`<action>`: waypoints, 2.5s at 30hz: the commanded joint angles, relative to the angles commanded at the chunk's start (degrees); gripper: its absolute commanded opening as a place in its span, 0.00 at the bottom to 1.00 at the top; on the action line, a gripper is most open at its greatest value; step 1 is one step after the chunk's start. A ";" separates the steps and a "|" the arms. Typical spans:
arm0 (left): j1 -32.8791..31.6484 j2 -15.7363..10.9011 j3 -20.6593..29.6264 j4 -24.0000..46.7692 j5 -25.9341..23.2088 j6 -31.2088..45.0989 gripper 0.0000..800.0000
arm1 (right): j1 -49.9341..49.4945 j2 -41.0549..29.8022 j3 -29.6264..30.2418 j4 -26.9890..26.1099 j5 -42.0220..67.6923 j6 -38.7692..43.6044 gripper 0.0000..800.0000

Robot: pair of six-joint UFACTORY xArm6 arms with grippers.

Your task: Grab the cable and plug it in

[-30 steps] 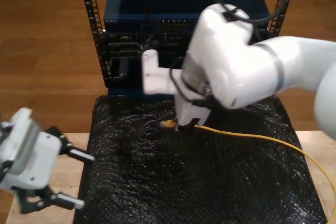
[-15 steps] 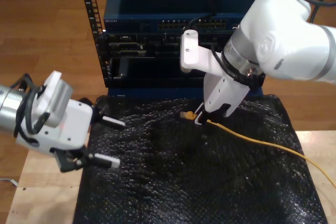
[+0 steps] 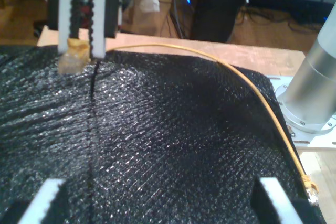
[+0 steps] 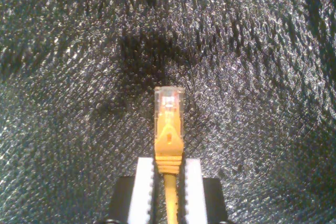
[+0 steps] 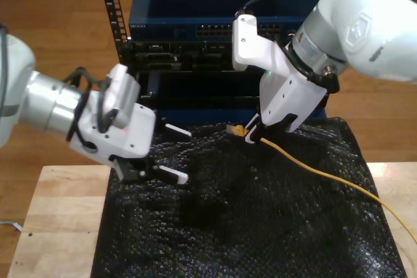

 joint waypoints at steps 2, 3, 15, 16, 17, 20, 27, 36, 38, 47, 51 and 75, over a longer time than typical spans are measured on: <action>-0.79 0.00 -0.44 0.00 -0.09 0.00 1.00 | -0.53 -0.44 -0.35 0.09 0.79 0.00 0.01; -1.23 0.18 -1.05 -0.09 -0.09 0.00 1.00 | -0.70 -0.62 -0.35 0.18 1.14 0.00 0.01; -2.37 4.31 -5.71 -2.37 -3.87 0.35 1.00 | -0.88 -2.11 -0.62 4.13 3.60 0.00 0.01; -2.46 4.31 -5.71 -2.55 -4.48 0.35 1.00 | -0.88 -2.11 -0.62 4.13 3.60 0.00 0.01; -2.81 4.31 -5.71 -2.64 -4.84 0.35 1.00 | -0.88 -2.11 -0.62 4.13 3.60 0.00 0.01; -3.87 4.31 -5.71 -2.55 -5.36 0.35 1.00 | -0.79 -2.02 -0.53 4.13 3.60 0.00 0.01; -3.96 3.87 -5.54 -2.99 -5.19 0.26 1.00 | -0.44 -1.85 -0.26 4.13 3.52 0.09 0.01; -3.78 3.78 -5.19 -3.78 -4.57 0.44 1.00 | -0.09 -1.49 0.79 7.91 2.99 0.18 0.01; -3.78 3.78 -5.10 -3.78 -4.48 0.53 1.00 | 0.00 -1.05 0.79 8.00 2.99 0.18 0.01; -3.78 3.78 -4.84 -3.78 -3.78 1.23 0.96 | 0.09 1.67 0.70 8.00 2.90 0.18 0.01; -3.78 3.78 -4.84 -3.87 -3.78 1.41 0.90 | 0.09 1.58 0.70 8.00 2.90 0.18 0.01; -3.69 3.78 -4.04 -4.75 -2.55 1.49 0.48 | 0.62 1.67 0.70 8.18 2.73 0.09 0.01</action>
